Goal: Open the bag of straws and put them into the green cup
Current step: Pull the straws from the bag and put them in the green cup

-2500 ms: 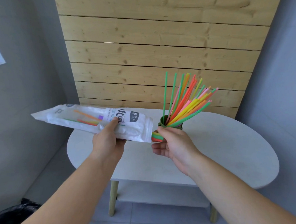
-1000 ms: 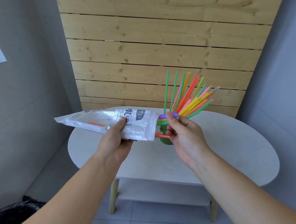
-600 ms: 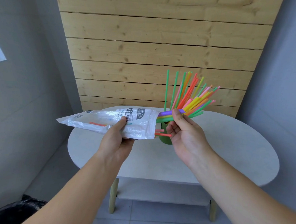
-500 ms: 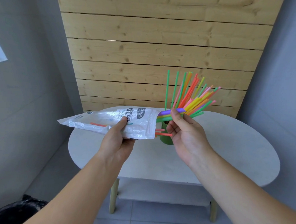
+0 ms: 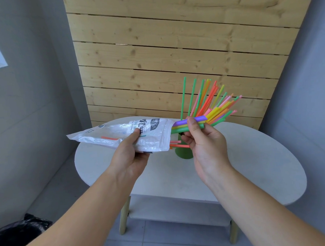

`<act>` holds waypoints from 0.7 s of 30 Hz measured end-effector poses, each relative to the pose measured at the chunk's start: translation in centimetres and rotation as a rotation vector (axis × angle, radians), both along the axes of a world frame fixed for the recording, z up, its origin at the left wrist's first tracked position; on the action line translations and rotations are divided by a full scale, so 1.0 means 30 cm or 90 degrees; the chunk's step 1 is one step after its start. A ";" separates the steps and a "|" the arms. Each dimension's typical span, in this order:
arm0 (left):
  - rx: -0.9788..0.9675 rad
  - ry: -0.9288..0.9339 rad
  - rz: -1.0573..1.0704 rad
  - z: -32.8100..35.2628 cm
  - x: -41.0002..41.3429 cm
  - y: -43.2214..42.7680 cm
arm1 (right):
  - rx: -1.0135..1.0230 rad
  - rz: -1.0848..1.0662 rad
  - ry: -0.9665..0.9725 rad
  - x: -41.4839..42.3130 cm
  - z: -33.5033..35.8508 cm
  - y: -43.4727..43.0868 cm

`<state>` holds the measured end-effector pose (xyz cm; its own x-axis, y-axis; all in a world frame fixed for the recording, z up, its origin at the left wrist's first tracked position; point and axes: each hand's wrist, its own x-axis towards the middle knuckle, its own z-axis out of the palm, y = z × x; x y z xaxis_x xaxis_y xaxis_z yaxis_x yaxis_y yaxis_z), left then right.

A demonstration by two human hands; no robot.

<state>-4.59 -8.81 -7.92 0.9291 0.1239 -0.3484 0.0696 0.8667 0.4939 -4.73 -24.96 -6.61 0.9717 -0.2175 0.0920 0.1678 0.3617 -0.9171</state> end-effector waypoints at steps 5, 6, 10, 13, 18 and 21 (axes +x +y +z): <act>-0.007 -0.003 0.010 0.003 -0.001 0.011 | -0.008 -0.028 -0.015 -0.010 0.014 -0.006; -0.006 -0.005 0.013 0.003 0.000 0.012 | -0.004 -0.030 -0.014 -0.011 0.016 -0.005; -0.008 -0.008 0.028 0.005 -0.001 0.025 | 0.024 -0.030 -0.024 -0.013 0.024 -0.014; -0.008 -0.003 0.037 0.003 0.001 0.039 | 0.022 -0.047 -0.038 -0.011 0.026 -0.028; 0.000 -0.003 0.046 0.000 0.006 0.055 | 0.023 -0.100 -0.055 -0.003 0.039 -0.073; 0.005 0.005 0.059 -0.009 0.011 0.063 | 0.019 -0.127 -0.071 -0.003 0.045 -0.111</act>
<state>-4.27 -6.92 -8.19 0.9107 0.2122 -0.3543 -0.0069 0.8656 0.5007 -4.81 -28.27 -5.27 0.8937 -0.4081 0.1864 0.3376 0.3382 -0.8784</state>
